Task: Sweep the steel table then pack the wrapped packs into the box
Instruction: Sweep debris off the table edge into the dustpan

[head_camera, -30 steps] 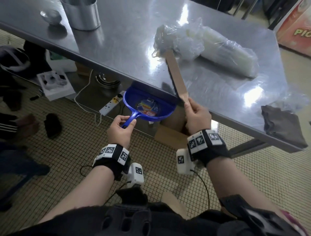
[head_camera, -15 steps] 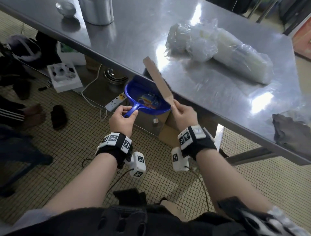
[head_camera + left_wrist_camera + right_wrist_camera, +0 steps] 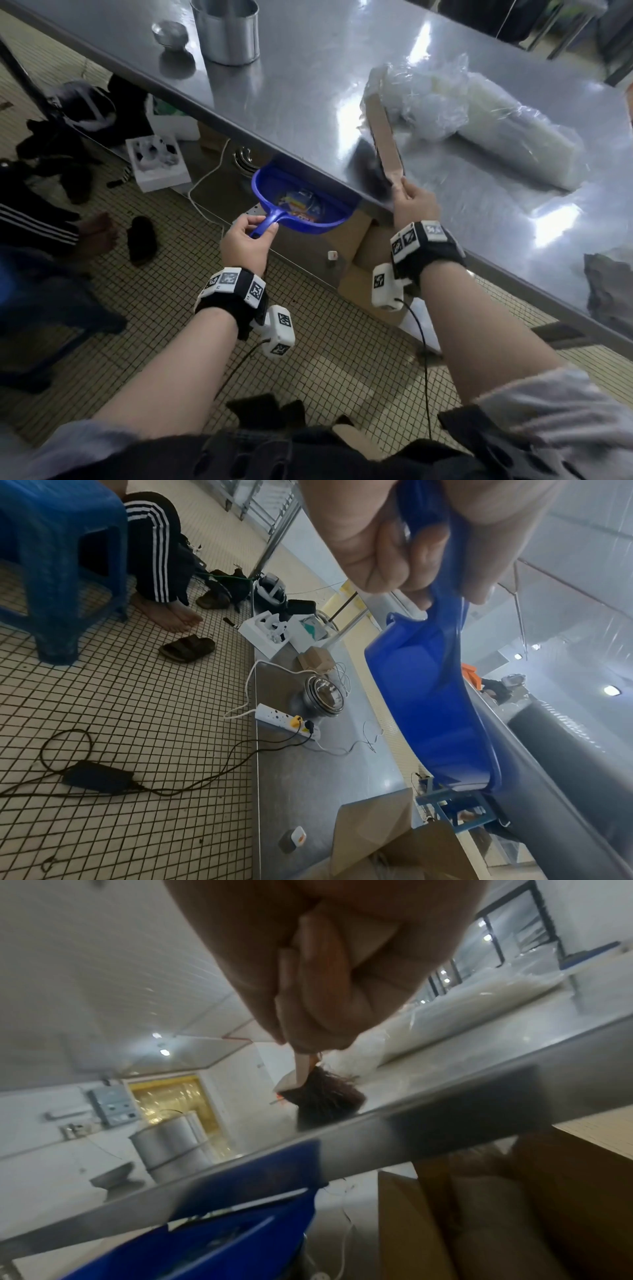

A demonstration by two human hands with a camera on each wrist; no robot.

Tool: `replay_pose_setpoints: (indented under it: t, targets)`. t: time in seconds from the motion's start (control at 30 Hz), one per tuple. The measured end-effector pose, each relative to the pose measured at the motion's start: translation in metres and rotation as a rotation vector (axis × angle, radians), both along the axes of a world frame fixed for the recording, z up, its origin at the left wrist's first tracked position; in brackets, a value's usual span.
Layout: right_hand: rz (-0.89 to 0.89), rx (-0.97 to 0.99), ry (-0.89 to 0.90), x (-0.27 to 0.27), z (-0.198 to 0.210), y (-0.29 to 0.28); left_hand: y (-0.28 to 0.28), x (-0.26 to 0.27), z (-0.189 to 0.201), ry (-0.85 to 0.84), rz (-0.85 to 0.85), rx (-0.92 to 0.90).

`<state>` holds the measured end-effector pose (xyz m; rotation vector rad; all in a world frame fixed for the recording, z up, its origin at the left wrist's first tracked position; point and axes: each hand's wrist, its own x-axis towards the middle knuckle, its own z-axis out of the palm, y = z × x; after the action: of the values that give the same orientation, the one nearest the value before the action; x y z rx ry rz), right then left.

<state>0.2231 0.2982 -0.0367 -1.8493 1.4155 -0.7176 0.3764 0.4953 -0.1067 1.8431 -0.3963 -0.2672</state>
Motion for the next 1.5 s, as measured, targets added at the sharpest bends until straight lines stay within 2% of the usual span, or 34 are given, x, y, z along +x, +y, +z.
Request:
replay_pose_setpoints:
  t: [0.13, 0.33, 0.47, 0.57, 0.73, 0.83, 0.97, 1.07, 1.2, 1.37, 1.5]
  targets:
    - [0.111, 0.080, 0.070, 0.017, -0.011, -0.003, 0.001, 0.013, 0.000, 0.007, 0.039, -0.007]
    - [0.280, 0.137, 0.013, 0.038, -0.022, 0.050, 0.005, 0.021, -0.001, -0.001, 0.036, -0.008]
    - [0.339, 0.150, -0.011, 0.029, -0.026, 0.079, 0.007, 0.018, -0.003, -0.018, 0.026, 0.012]
    - [0.224, 0.139, -0.079, -0.007, -0.026, 0.086, 0.010, 0.013, -0.010, -0.011, -0.012, 0.018]
    - [-0.151, 0.016, -0.184, -0.093, -0.029, 0.083, 0.012, -0.007, -0.030, 0.066, -0.121, -0.015]
    - [-0.413, -0.037, -0.180, -0.137, -0.038, 0.062, 0.007, -0.033, -0.040, 0.115, -0.215, -0.024]
    - [-0.585, -0.059, -0.089, -0.193, -0.033, 0.024, -0.007, -0.074, -0.042, 0.169, -0.343, -0.037]
    - [-0.637, -0.053, -0.024, -0.232, -0.025, 0.005, -0.020, -0.105, -0.039, 0.198, -0.441, -0.029]
    - [-0.669, -0.014, 0.021, -0.270, -0.016, 0.007, -0.037, -0.140, -0.035, 0.229, -0.540, -0.049]
    - [-0.539, 0.056, 0.041, -0.275, -0.024, 0.043, -0.046, -0.174, -0.030, 0.247, -0.632, -0.026]
    - [-0.379, 0.174, -0.126, -0.266, -0.036, 0.091, -0.047, -0.194, -0.031, 0.255, -0.683, 0.003]
